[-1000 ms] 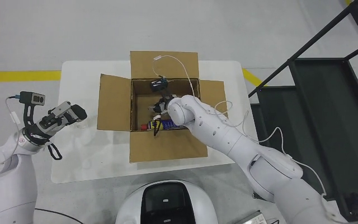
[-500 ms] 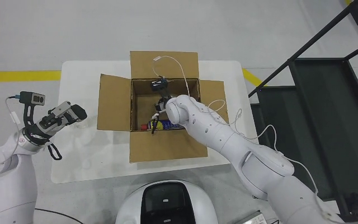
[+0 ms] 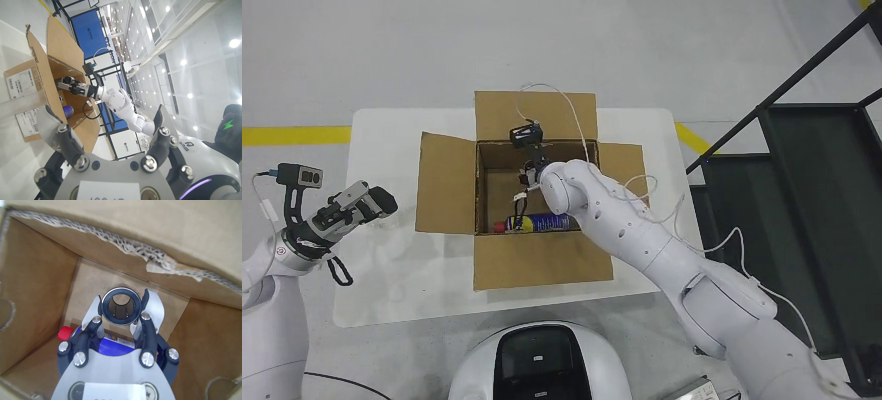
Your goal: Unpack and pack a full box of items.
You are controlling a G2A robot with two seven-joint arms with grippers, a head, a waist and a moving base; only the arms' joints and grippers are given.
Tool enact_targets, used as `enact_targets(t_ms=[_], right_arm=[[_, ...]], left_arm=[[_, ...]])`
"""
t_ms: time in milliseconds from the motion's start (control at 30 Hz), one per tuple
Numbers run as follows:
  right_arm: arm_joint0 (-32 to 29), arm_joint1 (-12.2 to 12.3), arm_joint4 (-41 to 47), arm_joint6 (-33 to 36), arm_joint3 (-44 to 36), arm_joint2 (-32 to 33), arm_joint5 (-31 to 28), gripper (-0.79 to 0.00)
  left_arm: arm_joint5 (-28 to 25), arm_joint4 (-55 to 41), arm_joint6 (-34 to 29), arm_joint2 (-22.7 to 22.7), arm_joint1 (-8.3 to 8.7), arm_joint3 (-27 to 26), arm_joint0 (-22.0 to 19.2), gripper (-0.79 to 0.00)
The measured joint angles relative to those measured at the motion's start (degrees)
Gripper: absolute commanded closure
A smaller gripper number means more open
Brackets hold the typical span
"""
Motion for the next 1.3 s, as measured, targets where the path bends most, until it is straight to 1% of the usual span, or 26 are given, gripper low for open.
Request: enact_targets(t_ms=[133, 267, 367, 467, 600, 700, 867, 967, 1167, 1300], right_arm=[[-4.68, 3.01, -4.57, 5.27, -10.6, 5.0, -0.45, 0.0], [-11.05, 6.0, -10.14, 11.22, -22.87, 10.89, -1.61, 0.0], [-15.71, 7.62, -12.53, 14.26, -30.64, 15.15, -3.29, 0.0], [-19.63, 8.8, -13.82, 16.27, -36.65, 19.12, -5.08, 0.0], [-23.64, 10.03, -13.83, 17.68, -42.33, 24.72, -7.83, 0.0], [-26.47, 10.91, -11.44, 17.51, -45.19, 30.81, -9.38, 0.0], [-30.57, 12.27, -12.1, 18.06, -47.69, 40.56, -10.7, 0.0], [-32.09, 12.79, -12.74, 18.47, -48.06, 44.7, -10.78, 0.0], [-33.63, 13.45, -10.39, 17.49, -45.6, 50.73, -12.34, 0.0], [-34.99, 13.85, -12.03, 15.05, -42.42, 52.55, -14.21, 0.0]], left_arm=[[0.0, 0.0, 0.0, 0.0, 0.0, 0.0, 0.0, -0.785], [0.0, 0.0, 0.0, 0.0, 0.0, 0.0, 0.0, -0.785], [0.0, 0.0, 0.0, 0.0, 0.0, 0.0, 0.0, -0.785], [0.0, 0.0, 0.0, 0.0, 0.0, 0.0, 0.0, -0.785], [0.0, 0.0, 0.0, 0.0, 0.0, 0.0, 0.0, -0.785], [0.0, 0.0, 0.0, 0.0, 0.0, 0.0, 0.0, -0.785], [0.0, 0.0, 0.0, 0.0, 0.0, 0.0, 0.0, -0.785], [0.0, 0.0, 0.0, 0.0, 0.0, 0.0, 0.0, -0.785], [0.0, 0.0, 0.0, 0.0, 0.0, 0.0, 0.0, -0.785], [0.0, 0.0, 0.0, 0.0, 0.0, 0.0, 0.0, -0.785]])
